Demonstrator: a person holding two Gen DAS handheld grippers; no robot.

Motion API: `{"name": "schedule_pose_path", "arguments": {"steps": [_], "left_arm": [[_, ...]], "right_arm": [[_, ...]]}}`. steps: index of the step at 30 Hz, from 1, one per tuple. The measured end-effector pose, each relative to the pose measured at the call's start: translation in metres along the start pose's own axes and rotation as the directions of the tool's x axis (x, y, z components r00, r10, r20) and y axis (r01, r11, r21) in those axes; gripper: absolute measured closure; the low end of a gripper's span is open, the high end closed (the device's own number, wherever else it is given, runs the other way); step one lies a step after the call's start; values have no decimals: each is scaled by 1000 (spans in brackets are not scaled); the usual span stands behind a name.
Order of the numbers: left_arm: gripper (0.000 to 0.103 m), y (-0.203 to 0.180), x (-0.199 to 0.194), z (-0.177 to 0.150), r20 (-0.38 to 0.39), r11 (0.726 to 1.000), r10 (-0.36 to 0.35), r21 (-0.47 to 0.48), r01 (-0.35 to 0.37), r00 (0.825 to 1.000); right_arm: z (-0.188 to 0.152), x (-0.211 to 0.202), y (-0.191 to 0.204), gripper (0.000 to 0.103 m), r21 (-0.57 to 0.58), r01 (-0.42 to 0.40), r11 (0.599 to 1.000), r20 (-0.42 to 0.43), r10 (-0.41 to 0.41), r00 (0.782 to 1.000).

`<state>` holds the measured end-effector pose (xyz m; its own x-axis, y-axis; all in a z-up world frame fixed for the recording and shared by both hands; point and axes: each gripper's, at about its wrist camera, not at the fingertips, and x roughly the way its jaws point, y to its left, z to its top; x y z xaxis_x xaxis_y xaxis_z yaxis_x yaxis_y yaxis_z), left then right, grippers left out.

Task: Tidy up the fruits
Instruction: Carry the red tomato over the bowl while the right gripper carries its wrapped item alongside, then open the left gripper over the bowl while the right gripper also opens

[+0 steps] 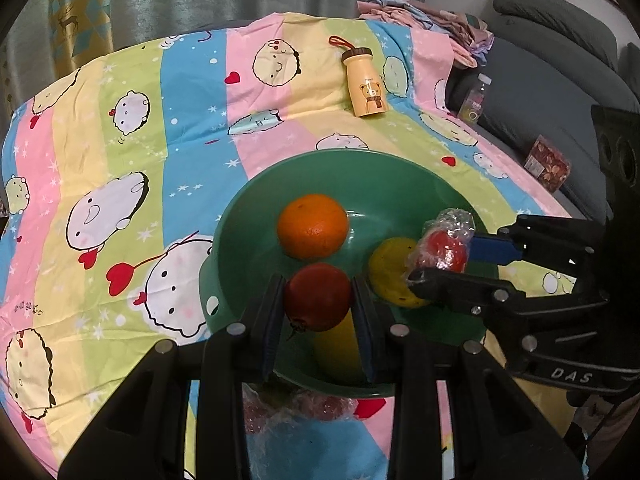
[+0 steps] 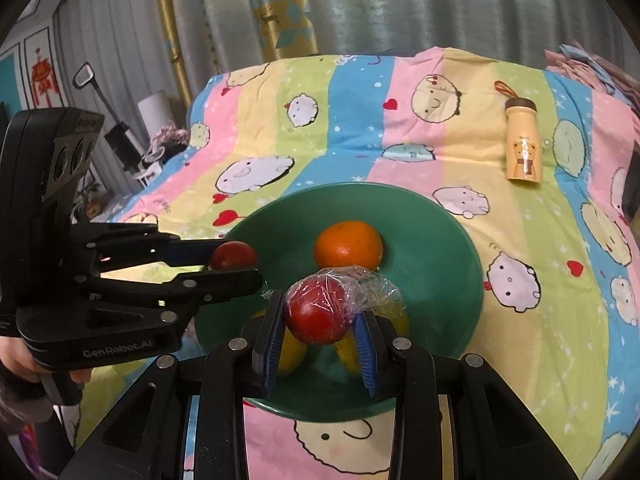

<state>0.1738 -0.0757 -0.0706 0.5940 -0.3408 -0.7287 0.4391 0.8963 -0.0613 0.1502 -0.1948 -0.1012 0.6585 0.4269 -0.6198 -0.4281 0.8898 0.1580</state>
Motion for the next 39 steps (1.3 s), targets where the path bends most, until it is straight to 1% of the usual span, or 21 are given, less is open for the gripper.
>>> {"name": "schedule_pose_path", "arguments": {"steps": [4,8,14,15,17,18,19,20,21,23,25,28,30,33,39], "left_arm": [[70,0,4,-1,-10,1000,13,3,-13,1000],[71,2,2,-1,4,1000,21,5,-21,1000],[70,0,0,0,12,999,30,14,-30,999],[69,0,-1,0,13,999,30,12,-30,999],[62,1,-3,-1,19,1000,28,9,-28,999],[54,1,-3,-1,22,1000,29,7,-29,999],[49,1,-5,-1,25,999,33,6,-33,999],[47,1,-6,-2,27,999,33,6,-34,999],[46,2,-7,-3,30,999,36,0,-36,999],[43,4,-10,-4,31,999,34,-11,-34,999],[36,7,-19,-7,43,999,38,-28,-37,998],[30,14,-34,-11,67,997,48,-56,-45,997],[29,20,-45,-14,80,995,60,-80,-54,995],[25,32,-62,-23,94,989,77,-130,-64,993],[21,48,-87,-54,89,972,102,-222,-81,991]], "right_arm": [[1,4,3,68,-15,12,1000,-15,-13,1000],[1,6,6,68,-25,19,999,-24,-20,1000],[1,6,4,68,-7,36,999,-24,-36,999],[1,5,4,68,-4,39,999,-24,-39,999],[1,5,3,68,3,47,999,-22,-47,999],[1,4,2,68,6,47,999,-20,-47,999],[1,3,1,68,10,46,999,-16,-46,999],[1,1,1,67,15,47,999,-9,-47,999],[1,0,1,65,19,49,999,-6,-49,999],[0,-5,1,56,31,59,998,4,-59,998],[-1,-11,1,52,48,60,997,16,-61,998],[-5,-23,3,51,56,48,997,36,-50,998],[-8,-32,5,50,59,47,997,48,-50,998],[-14,-44,8,50,74,37,997,58,-41,997],[-29,-61,20,50,93,4,996,65,-10,998]]}}
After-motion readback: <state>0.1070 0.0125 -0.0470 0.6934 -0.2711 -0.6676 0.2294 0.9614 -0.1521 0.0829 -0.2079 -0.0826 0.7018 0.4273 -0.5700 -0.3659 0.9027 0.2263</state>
